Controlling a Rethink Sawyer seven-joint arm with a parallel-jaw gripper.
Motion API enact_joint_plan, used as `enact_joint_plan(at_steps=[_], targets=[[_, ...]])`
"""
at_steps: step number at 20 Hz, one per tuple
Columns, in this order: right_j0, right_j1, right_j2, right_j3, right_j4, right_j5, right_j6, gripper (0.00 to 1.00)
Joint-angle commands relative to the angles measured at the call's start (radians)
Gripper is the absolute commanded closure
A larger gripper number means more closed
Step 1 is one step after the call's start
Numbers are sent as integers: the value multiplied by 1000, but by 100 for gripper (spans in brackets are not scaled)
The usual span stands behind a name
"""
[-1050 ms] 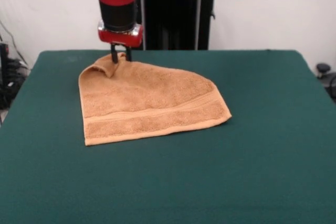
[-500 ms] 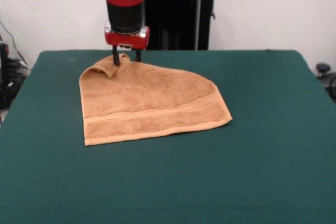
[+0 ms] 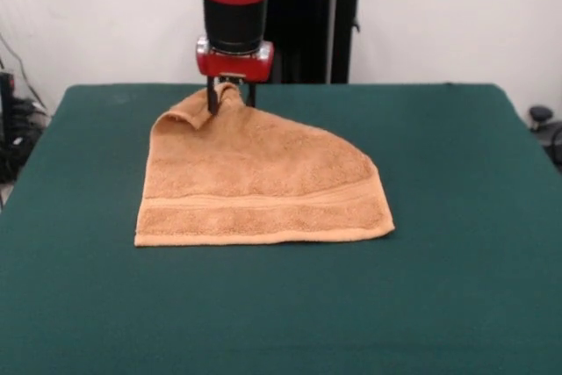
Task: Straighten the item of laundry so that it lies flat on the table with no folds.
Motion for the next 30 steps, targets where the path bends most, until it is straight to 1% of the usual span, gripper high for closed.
enact_joint_plan(at_steps=[1, 4, 6, 14, 22, 24, 25, 28, 30], targets=[[65, -116, 42, 3, 125, 110, 115, 0], [77, -180, 31, 26, 158, 143, 109, 0], [79, -193, 28, 29, 172, 155, 101, 0], [78, -235, 16, 62, 203, 158, 83, 0], [81, -237, 14, 72, 215, 146, 90, 0], [78, -214, 22, 65, 206, 115, 91, 0], [81, -180, 21, 48, 194, 97, 92, 0], [89, -21, 19, -30, 154, 34, 93, 0], [105, 48, 10, -76, 130, -9, 95, 0]])
